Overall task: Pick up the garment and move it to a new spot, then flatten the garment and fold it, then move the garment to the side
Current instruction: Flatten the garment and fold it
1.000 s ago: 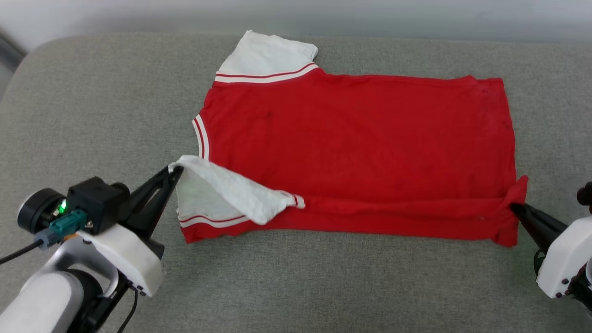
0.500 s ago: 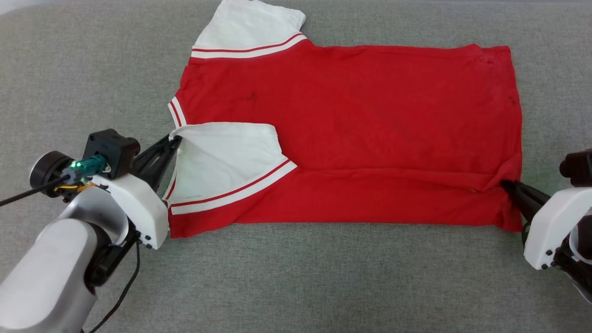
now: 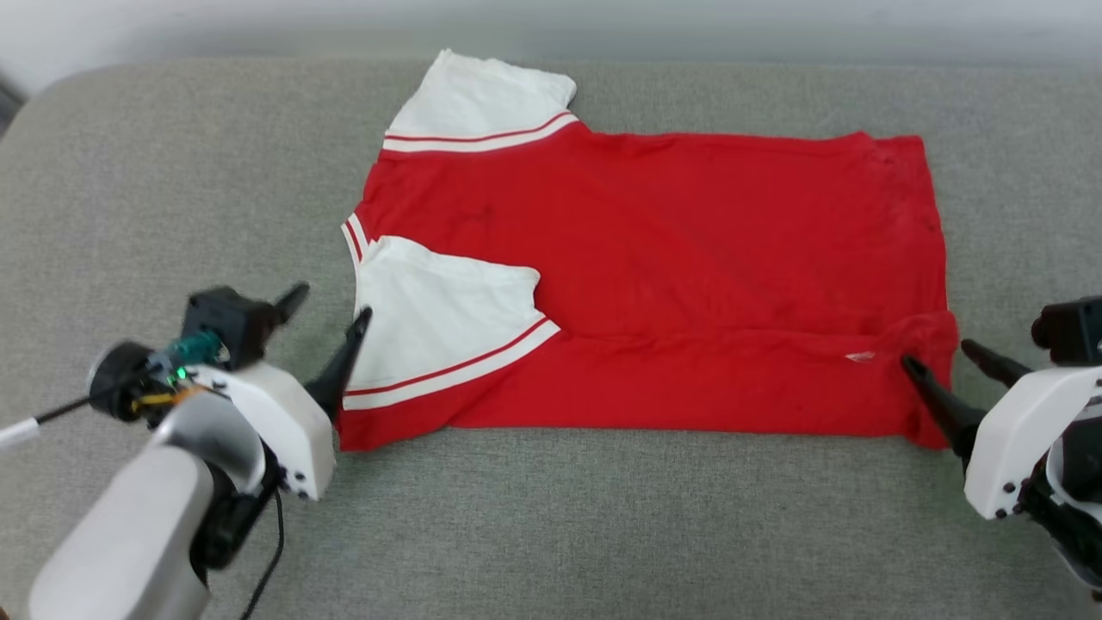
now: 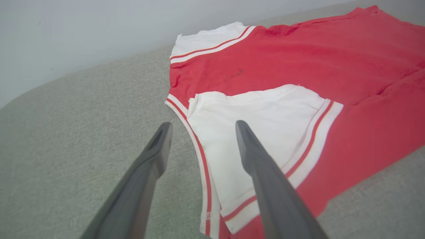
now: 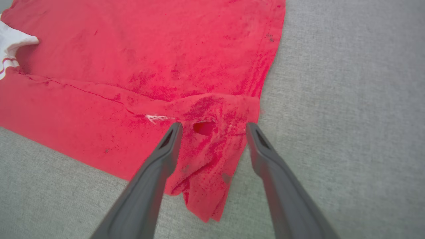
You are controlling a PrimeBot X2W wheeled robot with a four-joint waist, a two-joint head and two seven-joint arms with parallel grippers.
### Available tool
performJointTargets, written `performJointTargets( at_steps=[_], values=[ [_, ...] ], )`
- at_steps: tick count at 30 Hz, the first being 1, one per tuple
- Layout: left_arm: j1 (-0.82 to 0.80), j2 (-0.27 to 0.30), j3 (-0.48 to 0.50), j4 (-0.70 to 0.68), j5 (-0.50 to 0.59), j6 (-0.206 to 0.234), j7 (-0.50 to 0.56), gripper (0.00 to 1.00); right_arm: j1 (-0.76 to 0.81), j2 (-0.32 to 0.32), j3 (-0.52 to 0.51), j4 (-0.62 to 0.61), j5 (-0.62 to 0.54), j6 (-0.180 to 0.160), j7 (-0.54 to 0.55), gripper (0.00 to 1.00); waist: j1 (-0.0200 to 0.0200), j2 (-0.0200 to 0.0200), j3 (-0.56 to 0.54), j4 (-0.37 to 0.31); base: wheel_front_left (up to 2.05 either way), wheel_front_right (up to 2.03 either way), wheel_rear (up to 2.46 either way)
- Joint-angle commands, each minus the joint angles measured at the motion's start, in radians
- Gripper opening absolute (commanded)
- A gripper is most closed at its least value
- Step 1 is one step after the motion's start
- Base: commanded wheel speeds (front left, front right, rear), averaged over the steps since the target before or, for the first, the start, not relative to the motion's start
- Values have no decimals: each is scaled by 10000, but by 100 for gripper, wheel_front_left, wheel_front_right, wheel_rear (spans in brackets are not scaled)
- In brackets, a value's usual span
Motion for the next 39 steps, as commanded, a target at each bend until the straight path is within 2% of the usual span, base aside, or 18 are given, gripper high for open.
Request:
performJointTargets(
  at_steps=[1,9,11,21,25,26,27,28,33,39],
  values=[
    [313,-48,-78,-140,-84,92,117,100,212,111,-35,-123,-67,-4,86,100,-1,0,-248,22,0,0,0],
    [1441,275,-314,-846,-325,761,1375,100,865,612,-587,-999,-505,-4,617,100,-1,0,-534,-30,0,0,0],
    [1719,328,-392,-1053,-432,1050,1871,100,1104,801,-892,-1353,-612,-4,771,100,-1,0,-502,-111,0,0,0],
    [1602,426,-292,-636,-440,1568,2392,100,1267,818,-1074,-2298,-702,-4,954,100,-1,0,-50,-455,0,0,0],
    [1661,345,-470,-29,-660,1456,2813,100,1194,861,-1133,-2628,-722,-4,998,100,-1,0,154,-585,0,0,0],
    [1691,251,-499,75,-763,1381,2843,78,1179,883,-1144,-2681,-737,-4,1000,100,-1,0,186,-608,0,0,0],
    [1717,181,-578,185,-869,1258,2950,33,1176,897,-1161,-2720,-749,-4,1005,100,-1,0,213,-629,0,0,0],
    [1743,125,-668,269,-967,1108,3047,0,1167,934,-1192,-2742,-731,-4,1005,100,-1,0,234,-646,0,0,0],
    [1540,-28,-622,338,-1017,851,2532,0,1278,784,-1253,-2605,-1004,-4,1018,100,-1,0,210,-644,0,0,0],
    [1420,206,-444,-277,-659,986,1869,0,1436,948,-1373,-2166,-1044,-4,1488,100,-1,0,-200,-388,0,0,0]
  ],
)
